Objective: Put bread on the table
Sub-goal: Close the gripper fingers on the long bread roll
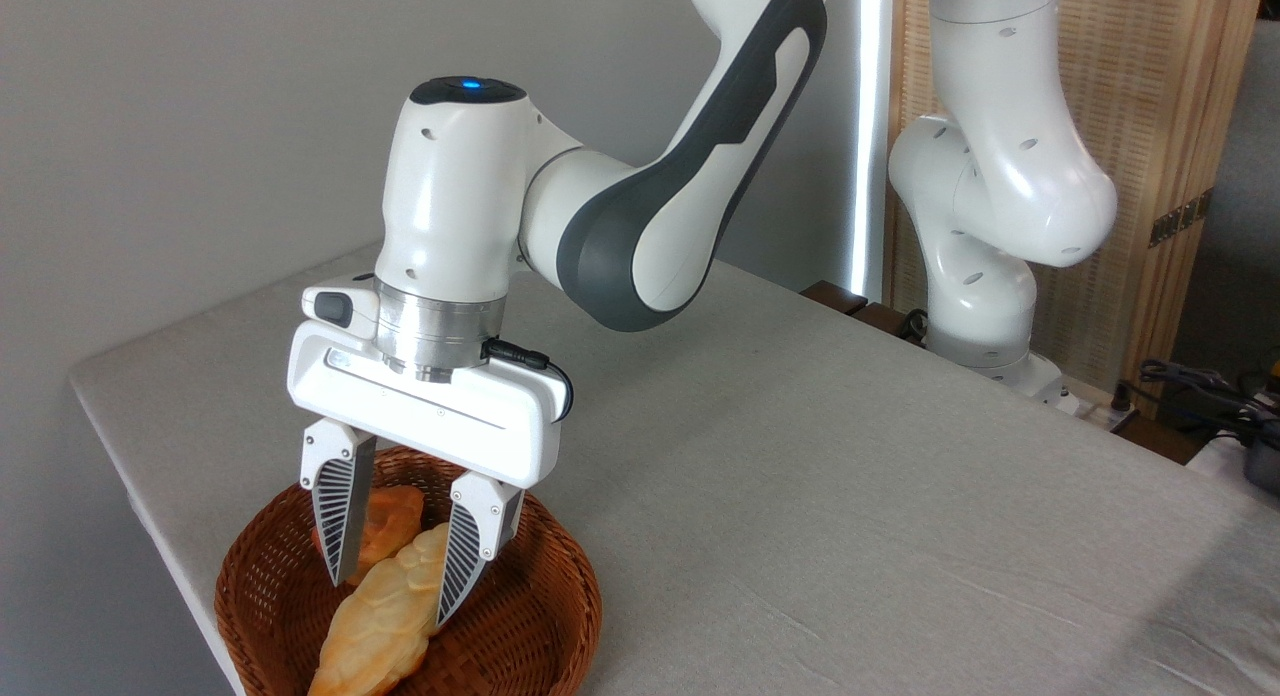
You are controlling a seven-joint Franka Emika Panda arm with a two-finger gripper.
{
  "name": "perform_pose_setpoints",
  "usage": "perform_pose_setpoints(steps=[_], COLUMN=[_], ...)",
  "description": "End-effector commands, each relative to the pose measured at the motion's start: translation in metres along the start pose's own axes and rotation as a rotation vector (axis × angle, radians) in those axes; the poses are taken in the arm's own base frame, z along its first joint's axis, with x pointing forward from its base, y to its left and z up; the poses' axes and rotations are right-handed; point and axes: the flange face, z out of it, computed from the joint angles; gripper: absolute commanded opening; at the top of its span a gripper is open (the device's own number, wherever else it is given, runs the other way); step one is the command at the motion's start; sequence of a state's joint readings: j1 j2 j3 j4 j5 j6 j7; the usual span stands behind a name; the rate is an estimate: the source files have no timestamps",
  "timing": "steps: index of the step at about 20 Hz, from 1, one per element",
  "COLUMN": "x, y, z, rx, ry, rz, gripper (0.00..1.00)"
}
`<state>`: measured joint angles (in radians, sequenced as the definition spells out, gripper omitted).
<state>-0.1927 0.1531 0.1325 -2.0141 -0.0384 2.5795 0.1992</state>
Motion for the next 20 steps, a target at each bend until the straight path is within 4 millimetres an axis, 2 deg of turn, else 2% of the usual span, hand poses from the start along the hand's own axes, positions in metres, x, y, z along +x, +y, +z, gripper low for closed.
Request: perform_pose_setpoints(steps=[1, 5, 7, 12, 13, 14, 15, 16, 17, 20], x=[0.0, -0.002, -0.002, -0.002, -0.002, -0.002, -0.002, -0.002, -0.002, -0.002], y=[0.009, 0.012, 0.019, 0.021, 0.021, 0.021, 0.021, 0.02, 0.02, 0.02], z=[0.006, 0.013, 0.018, 0.02, 0.019, 0.019, 0.019, 0.018, 0.018, 0.018], rx=[0.003, 0.007, 0.0, 0.02, 0.02, 0.02, 0.02, 0.02, 0.02, 0.02], ry=[0.007, -0.008, -0.013, -0.021, -0.019, -0.019, -0.019, -0.018, -0.018, -0.018], rz=[0.033, 0.046, 0.057, 0.094, 0.094, 0.094, 0.094, 0.094, 0.094, 0.094], gripper=[1.0, 1.0, 1.0, 0.98, 0.85, 0.8, 0.64, 0.52, 0.48, 0.48])
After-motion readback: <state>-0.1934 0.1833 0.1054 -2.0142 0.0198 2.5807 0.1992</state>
